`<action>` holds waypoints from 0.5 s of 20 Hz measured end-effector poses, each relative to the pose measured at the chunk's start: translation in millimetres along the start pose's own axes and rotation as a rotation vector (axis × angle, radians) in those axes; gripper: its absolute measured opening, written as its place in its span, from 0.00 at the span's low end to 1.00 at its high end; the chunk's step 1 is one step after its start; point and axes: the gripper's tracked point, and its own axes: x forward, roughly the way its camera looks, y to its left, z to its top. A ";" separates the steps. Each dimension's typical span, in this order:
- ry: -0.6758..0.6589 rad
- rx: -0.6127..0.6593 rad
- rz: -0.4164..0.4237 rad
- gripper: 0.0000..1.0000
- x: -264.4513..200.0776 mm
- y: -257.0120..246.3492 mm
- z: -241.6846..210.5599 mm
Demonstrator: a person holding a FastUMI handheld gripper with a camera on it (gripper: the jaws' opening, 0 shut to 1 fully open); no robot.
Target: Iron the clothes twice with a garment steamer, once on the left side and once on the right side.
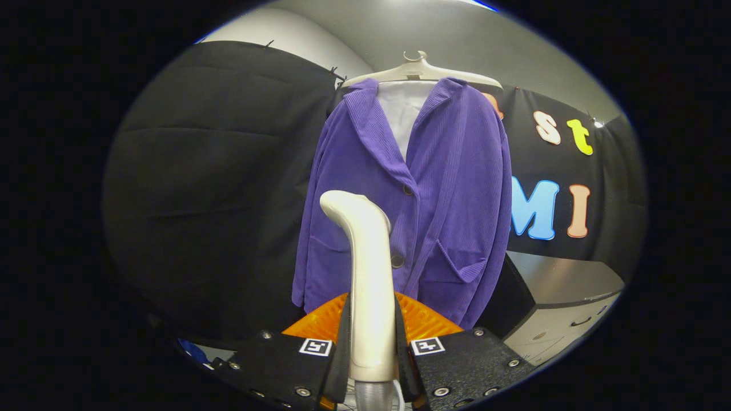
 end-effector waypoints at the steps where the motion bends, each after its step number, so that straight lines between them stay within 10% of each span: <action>1: 0.014 0.003 0.003 0.36 -1.6 2.2 -6.8; 10: 0.120 -0.025 0.032 0.36 -2.1 17.2 -62.7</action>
